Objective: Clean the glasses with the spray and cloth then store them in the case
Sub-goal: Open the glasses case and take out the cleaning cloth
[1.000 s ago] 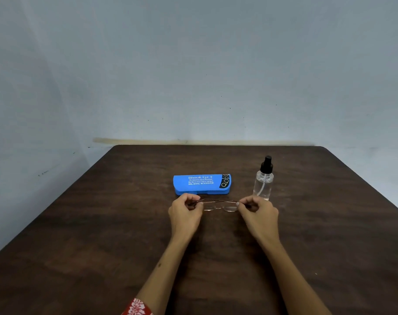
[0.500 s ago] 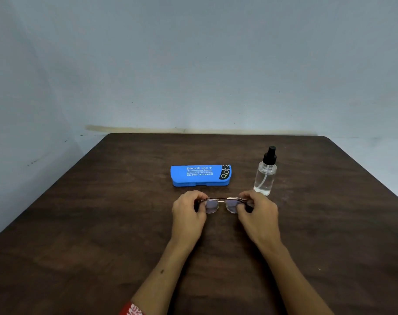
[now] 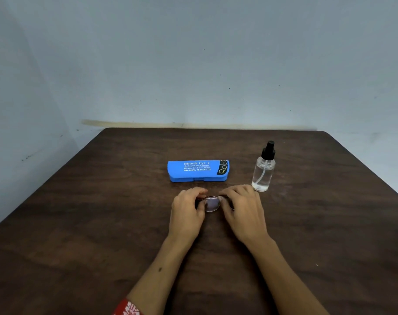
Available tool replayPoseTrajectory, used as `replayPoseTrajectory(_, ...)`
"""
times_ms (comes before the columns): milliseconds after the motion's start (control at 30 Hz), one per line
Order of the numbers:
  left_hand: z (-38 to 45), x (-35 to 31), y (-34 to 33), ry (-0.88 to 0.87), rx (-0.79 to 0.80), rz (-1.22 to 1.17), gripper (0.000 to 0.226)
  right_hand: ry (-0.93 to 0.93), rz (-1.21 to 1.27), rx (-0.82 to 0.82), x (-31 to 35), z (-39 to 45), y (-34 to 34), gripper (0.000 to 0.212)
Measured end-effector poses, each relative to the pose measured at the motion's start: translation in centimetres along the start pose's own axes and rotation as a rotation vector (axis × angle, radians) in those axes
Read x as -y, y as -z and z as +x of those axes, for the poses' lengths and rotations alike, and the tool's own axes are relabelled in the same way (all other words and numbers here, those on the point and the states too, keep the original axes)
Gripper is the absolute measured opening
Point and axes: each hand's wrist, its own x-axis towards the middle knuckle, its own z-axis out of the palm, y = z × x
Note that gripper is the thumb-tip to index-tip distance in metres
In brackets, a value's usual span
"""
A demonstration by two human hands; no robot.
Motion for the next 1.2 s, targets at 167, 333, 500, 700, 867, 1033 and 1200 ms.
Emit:
replayPoseTrajectory(167, -0.2, -0.3, 0.0, 0.033, 0.036, -0.026, 0.046, -0.038, 0.034, -0.052, -0.2, 0.0, 0.3, 0.006)
replayPoseTrajectory(333, -0.2, -0.2, -0.2, 0.014, 0.039, -0.019, 0.045, -0.088, 0.085, -0.176, 0.1, 0.0, 1.1, 0.005)
replayPoseTrajectory(500, -0.1, -0.2, -0.3, -0.125, 0.04, 0.104, 0.021, -0.18, 0.136, -0.27, 0.1, 0.0, 1.8, 0.006)
replayPoseTrajectory(700, -0.2, -0.2, -0.4, -0.194, 0.051, 0.176, 0.014, -0.394, 0.37, -0.392, -0.8, 0.4, 2.6, 0.012)
replayPoseTrajectory(867, -0.3, -0.2, -0.7, -0.262, 0.021, 0.229, 0.008, -0.454, 0.497, -0.425, -1.1, 0.4, 2.9, 0.012)
replayPoseTrajectory(1033, -0.3, -0.2, -0.7, -0.29, 0.03, 0.3, 0.009, -0.507, 0.547, -0.445, -1.3, 0.6, 3.2, 0.012)
replayPoseTrajectory(1200, -0.3, -0.4, -1.1, -0.336, 0.007, 0.398, 0.019, -0.583, 0.627, -0.458, -1.3, 0.8, 3.7, 0.016)
